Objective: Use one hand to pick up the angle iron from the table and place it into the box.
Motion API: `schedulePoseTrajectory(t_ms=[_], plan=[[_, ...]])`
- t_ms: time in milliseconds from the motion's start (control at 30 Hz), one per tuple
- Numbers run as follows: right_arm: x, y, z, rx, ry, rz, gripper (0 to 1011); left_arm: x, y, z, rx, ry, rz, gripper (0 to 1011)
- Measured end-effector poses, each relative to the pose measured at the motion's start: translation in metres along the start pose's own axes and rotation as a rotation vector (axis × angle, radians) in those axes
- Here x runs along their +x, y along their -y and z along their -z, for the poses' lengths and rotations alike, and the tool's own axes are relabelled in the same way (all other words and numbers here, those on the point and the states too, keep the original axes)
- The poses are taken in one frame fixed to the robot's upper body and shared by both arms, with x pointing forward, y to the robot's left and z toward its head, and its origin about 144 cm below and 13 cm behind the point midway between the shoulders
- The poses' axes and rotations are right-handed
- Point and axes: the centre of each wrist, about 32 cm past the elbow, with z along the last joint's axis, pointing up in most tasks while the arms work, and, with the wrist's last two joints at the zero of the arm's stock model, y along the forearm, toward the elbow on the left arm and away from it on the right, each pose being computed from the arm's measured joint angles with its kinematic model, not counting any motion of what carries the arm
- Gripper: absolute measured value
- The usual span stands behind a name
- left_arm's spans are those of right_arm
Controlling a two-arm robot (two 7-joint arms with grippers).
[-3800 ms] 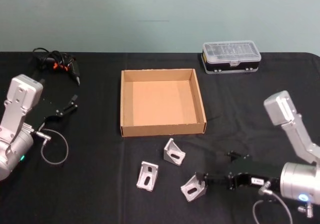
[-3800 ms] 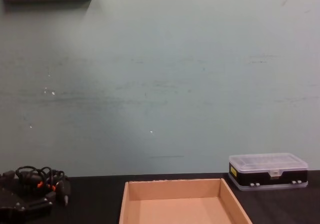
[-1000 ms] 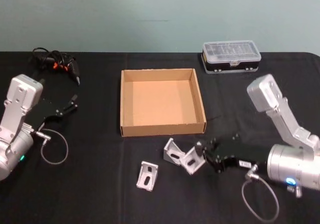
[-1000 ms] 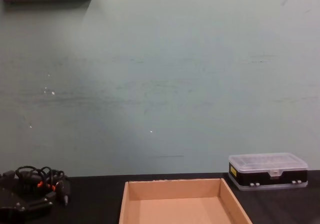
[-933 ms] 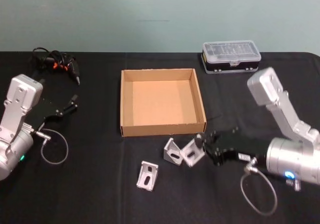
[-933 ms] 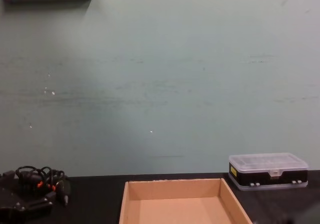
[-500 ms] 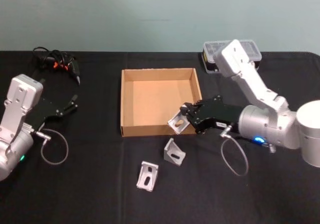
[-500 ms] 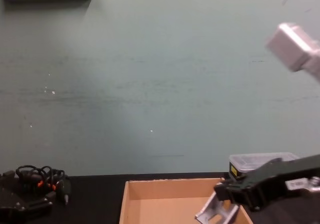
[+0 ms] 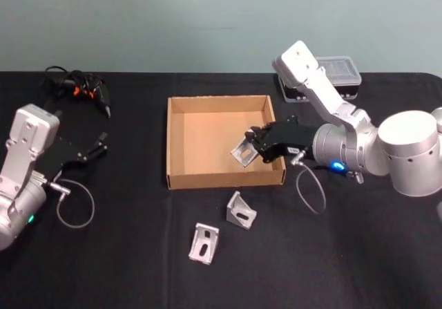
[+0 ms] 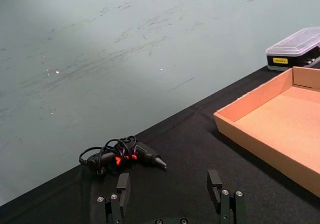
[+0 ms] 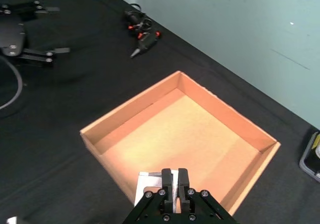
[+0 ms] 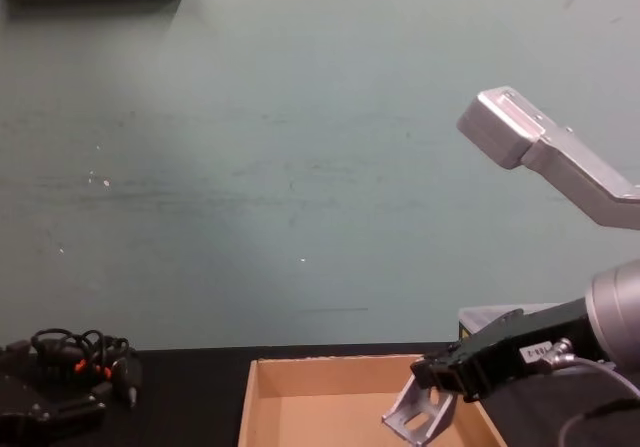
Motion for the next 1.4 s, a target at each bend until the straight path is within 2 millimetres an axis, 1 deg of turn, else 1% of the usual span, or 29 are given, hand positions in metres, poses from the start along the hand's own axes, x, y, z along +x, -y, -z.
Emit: schedulePoseTrajectory(t_ms=[167, 333, 767, 1000, 1067, 1100, 1167, 1233, 1267, 1333, 1367, 1400], plan=[[0.008, -0.008, 0.001, -0.014, -0.005, 0.017, 77, 0.000, 0.000, 0.000, 0.000, 0.000, 0.000, 1011], [0.015, -0.016, 0.006, -0.036, -0.017, 0.028, 77, 0.000, 0.000, 0.000, 0.000, 0.000, 0.000, 1011], [0.025, -0.030, 0.018, -0.061, -0.049, 0.049, 77, 0.000, 0.000, 0.000, 0.000, 0.000, 0.000, 1011], [0.027, -0.035, 0.021, -0.067, -0.057, 0.049, 81, 0.000, 0.000, 0.000, 0.000, 0.000, 0.000, 1011], [0.027, -0.036, 0.021, -0.068, -0.058, 0.049, 110, 0.000, 0.000, 0.000, 0.000, 0.000, 0.000, 1011], [0.027, -0.036, 0.021, -0.068, -0.058, 0.049, 161, 0.000, 0.000, 0.000, 0.000, 0.000, 0.000, 1011], [0.027, -0.037, 0.021, -0.068, -0.057, 0.049, 192, 0.000, 0.000, 0.000, 0.000, 0.000, 0.000, 1012], [0.027, -0.037, 0.022, -0.069, -0.058, 0.049, 274, 0.000, 0.000, 0.000, 0.000, 0.000, 0.000, 1011], [0.027, -0.037, 0.022, -0.069, -0.058, 0.050, 295, 0.000, 0.000, 0.000, 0.000, 0.000, 0.000, 1011], [0.027, -0.036, 0.022, -0.067, -0.058, 0.052, 377, 0.000, 0.000, 0.000, 0.000, 0.000, 0.000, 1011], [0.027, -0.035, 0.022, -0.063, -0.057, 0.053, 390, 0.000, 0.000, 0.000, 0.000, 0.000, 0.000, 1011], [0.026, -0.034, 0.021, -0.055, -0.056, 0.053, 435, 0.000, 0.000, 0.000, 0.000, 0.000, 0.000, 1011]])
